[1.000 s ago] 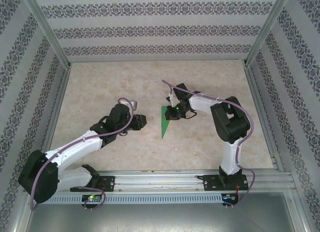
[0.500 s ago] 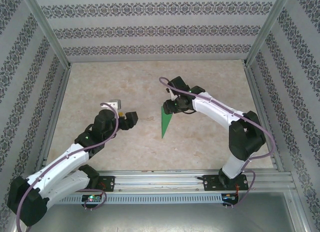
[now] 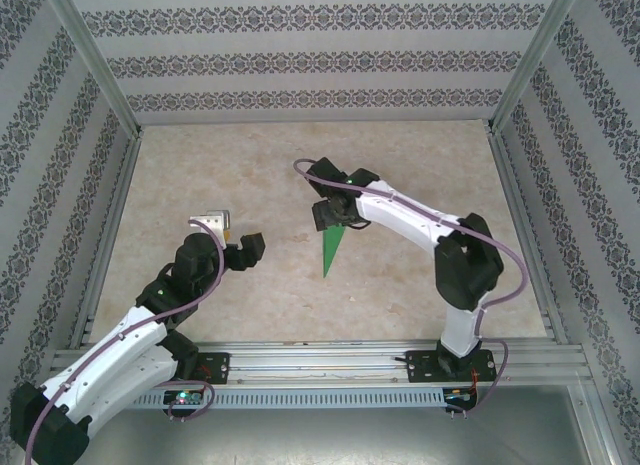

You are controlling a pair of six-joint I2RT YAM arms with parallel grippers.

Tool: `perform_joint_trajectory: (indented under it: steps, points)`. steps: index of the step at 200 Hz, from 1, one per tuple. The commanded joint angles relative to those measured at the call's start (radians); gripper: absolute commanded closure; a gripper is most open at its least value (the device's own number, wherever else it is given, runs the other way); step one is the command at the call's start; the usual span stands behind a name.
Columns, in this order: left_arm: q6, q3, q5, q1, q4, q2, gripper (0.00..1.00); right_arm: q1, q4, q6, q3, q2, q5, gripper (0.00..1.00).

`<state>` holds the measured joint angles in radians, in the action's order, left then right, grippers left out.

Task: Fold a paper plane with a square sheet of paper (fold left side to right side)
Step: Turn over the paper plane at the center of the table.

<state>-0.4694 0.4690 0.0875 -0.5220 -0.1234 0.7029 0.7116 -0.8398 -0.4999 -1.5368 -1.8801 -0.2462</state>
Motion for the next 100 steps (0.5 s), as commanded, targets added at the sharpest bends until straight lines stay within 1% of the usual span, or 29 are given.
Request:
perform_joint_trajectory:
  steps: [1, 39, 100]
  points:
    - [0.040, -0.010, 0.016, 0.013, -0.048, -0.006, 0.13, 0.017, -0.041, -0.079, -0.058, -0.085, -0.007, 0.17]
    - [0.028, -0.023, 0.008, 0.015, -0.029, 0.002, 0.12, 0.019, -0.039, -0.105, -0.104, -0.185, -0.002, 0.22]
    - [0.030, -0.026, 0.005, 0.013, -0.024, 0.033, 0.12, 0.019, -0.021, -0.120, -0.074, -0.229, 0.015, 0.31]
